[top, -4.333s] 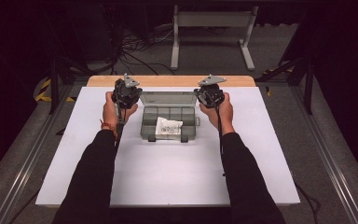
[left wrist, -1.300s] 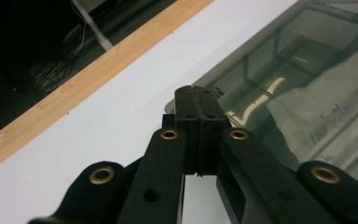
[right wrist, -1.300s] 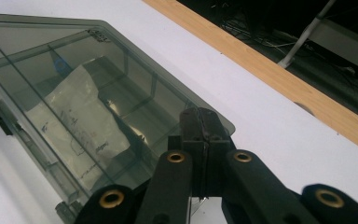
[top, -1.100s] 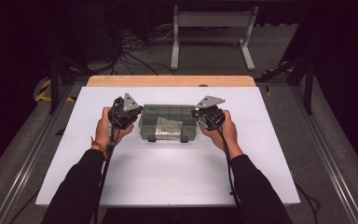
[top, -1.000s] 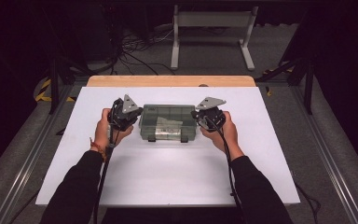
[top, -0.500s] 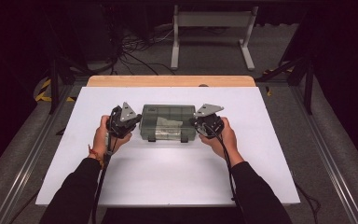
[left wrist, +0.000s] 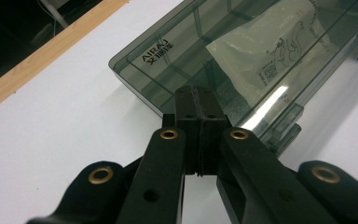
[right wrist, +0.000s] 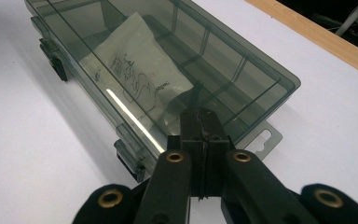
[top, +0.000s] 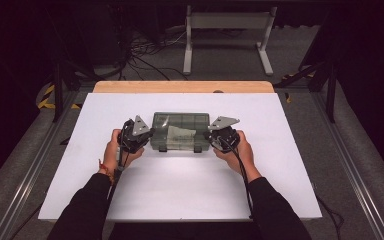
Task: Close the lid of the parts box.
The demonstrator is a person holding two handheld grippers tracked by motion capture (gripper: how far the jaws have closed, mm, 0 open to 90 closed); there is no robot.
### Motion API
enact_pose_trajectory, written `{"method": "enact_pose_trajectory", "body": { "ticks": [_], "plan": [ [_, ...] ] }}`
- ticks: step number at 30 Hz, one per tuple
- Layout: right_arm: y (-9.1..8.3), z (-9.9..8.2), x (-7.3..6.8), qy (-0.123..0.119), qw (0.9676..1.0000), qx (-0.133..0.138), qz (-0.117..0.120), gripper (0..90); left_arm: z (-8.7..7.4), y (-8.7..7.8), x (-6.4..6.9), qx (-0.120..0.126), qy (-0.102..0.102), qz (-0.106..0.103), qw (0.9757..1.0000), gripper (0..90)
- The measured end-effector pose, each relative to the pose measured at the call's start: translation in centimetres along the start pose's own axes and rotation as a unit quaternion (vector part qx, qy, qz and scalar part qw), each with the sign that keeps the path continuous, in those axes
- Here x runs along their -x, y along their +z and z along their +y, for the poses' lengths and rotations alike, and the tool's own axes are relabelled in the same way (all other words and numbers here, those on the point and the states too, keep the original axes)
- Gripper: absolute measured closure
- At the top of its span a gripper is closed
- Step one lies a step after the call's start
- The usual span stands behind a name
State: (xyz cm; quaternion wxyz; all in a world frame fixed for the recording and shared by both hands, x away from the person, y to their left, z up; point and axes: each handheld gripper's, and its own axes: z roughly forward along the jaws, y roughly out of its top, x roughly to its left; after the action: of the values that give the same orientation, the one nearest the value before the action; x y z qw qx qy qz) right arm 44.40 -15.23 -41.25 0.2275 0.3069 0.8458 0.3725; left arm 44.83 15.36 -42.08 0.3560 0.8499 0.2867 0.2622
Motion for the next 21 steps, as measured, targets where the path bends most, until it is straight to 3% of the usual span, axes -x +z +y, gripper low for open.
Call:
{"method": "enact_pose_trajectory", "body": {
  "ticks": [11,18,21],
  "plan": [
    [0.37,-0.39,-0.13,0.015,0.9999,-0.002,0.008,90.0,-0.46,0.40,0.39,0.003,-0.008,-0.008,0.9999,89.6],
    [0.51,-0.33,-0.64,-0.002,1.0000,-0.005,-0.002,90.0,-0.78,0.44,0.41,0.009,-0.011,-0.008,0.9999,89.7],
    [0.51,-0.63,-0.50,0.008,1.0000,0.005,0.002,90.0,-0.99,0.42,0.45,0.016,-0.016,-0.011,0.9997,89.7]
  ]
}}
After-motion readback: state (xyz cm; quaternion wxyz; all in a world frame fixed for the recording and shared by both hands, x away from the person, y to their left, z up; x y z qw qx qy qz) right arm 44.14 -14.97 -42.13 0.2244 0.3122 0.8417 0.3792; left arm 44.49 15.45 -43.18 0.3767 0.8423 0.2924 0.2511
